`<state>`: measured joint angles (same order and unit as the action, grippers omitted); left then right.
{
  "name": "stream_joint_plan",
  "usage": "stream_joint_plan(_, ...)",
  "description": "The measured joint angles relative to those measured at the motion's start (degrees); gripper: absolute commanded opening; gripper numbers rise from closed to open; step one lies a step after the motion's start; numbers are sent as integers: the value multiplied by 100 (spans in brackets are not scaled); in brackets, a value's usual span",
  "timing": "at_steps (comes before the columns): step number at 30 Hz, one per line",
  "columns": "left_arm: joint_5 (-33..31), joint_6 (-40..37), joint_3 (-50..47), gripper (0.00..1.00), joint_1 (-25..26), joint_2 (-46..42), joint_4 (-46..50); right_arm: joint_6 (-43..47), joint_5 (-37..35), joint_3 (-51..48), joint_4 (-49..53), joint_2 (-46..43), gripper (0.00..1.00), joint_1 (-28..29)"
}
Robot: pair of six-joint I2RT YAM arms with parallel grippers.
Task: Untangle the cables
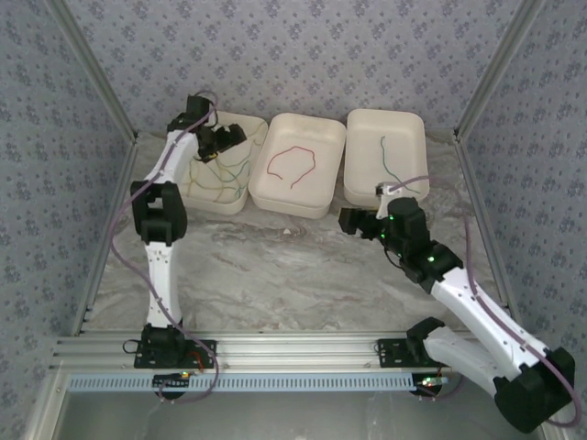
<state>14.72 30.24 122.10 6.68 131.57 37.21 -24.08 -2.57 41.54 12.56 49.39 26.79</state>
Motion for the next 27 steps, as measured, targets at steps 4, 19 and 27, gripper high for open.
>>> stream_joint_plan(4, -46, 293, -2076, 99, -44, -1867, -1093, 59, -210, -26, 369, -542, 99, -581)
stream_joint_plan(19, -3451, 7, -5982, 99, 1064, -6546, -2184, 673, -2378, -1106, 365, -1858, 99, -1473)
stream_joint_plan(27, -3309, -1314, -7495, 99, 953, -7466, -2570, 1816, -1902, -2227, -1220, -1211, 99, -1843)
